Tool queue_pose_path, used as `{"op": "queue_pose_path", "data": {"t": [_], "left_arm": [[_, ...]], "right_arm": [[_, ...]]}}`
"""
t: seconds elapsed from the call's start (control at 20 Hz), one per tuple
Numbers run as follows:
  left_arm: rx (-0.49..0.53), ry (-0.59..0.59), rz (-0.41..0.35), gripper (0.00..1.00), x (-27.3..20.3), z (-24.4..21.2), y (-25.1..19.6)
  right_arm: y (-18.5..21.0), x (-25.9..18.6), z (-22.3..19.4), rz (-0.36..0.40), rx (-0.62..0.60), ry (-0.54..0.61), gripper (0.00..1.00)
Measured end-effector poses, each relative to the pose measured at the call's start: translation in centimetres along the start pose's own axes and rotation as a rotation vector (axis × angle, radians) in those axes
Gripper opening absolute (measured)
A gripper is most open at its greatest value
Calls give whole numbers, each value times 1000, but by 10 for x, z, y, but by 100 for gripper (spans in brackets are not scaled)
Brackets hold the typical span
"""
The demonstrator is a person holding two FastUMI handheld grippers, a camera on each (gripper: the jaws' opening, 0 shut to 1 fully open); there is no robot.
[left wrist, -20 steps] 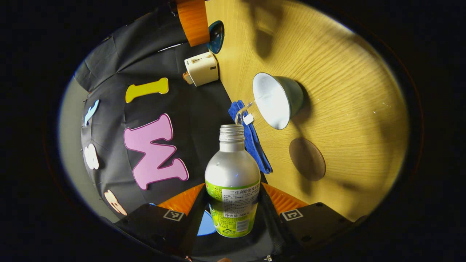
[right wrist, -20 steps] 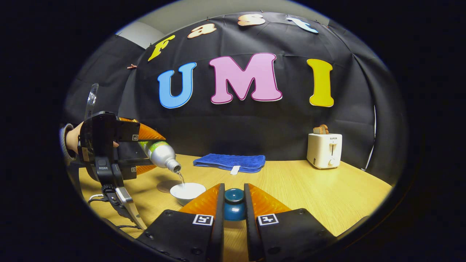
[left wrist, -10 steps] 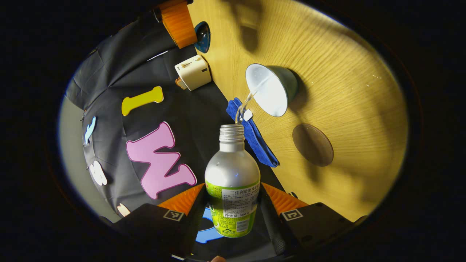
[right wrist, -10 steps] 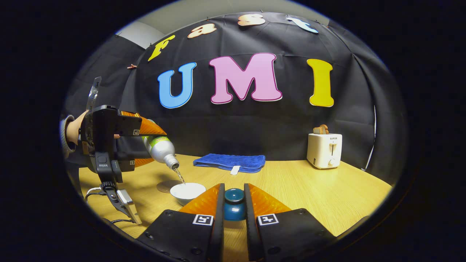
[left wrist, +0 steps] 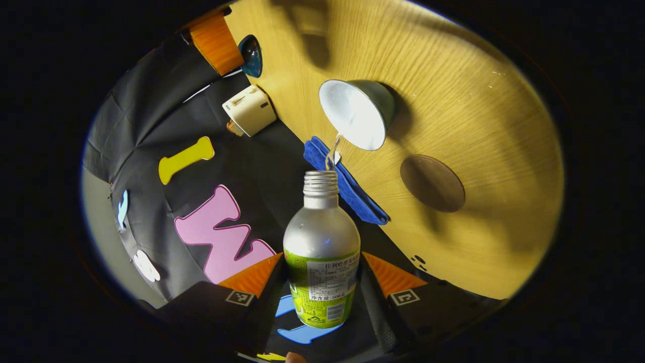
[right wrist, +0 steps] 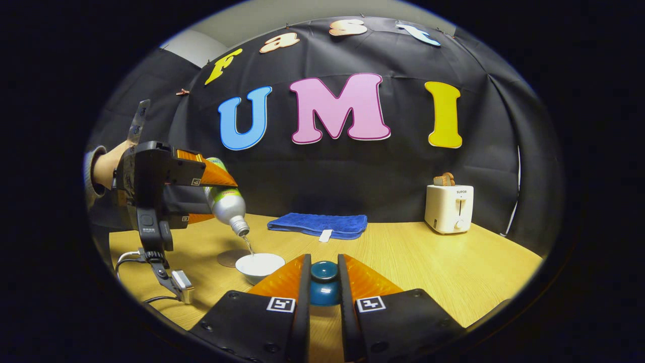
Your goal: Open the teacup lid with one hand, grasp the water bottle and pour water into the teacup with the other hand; after pouring, place the water bottle on the coaster and then close the teacup lid.
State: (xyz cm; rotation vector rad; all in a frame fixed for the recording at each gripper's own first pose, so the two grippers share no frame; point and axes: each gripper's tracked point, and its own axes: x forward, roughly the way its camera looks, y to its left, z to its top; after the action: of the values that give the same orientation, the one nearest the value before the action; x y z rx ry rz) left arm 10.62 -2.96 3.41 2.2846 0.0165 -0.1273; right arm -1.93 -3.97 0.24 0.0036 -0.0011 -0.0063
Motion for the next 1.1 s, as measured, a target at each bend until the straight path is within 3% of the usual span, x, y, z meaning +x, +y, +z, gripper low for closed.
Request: {"op": "queue_pose_path", "data": {"t": [0.45,0.85,1.0,1.1], "left_arm": [[125,-8,21,82,6,6,26],[125,-13,52,82,4,11,36],[57,-25,116,82,1,13,44],[-75,-27,152,82,2,13,43]], "right_arm": [[0,0,0,0,0,0,29],[0,0,0,0,0,0,29],[0,0,0,0,0,0,29],[0,0,0,1,0,0,29]]}}
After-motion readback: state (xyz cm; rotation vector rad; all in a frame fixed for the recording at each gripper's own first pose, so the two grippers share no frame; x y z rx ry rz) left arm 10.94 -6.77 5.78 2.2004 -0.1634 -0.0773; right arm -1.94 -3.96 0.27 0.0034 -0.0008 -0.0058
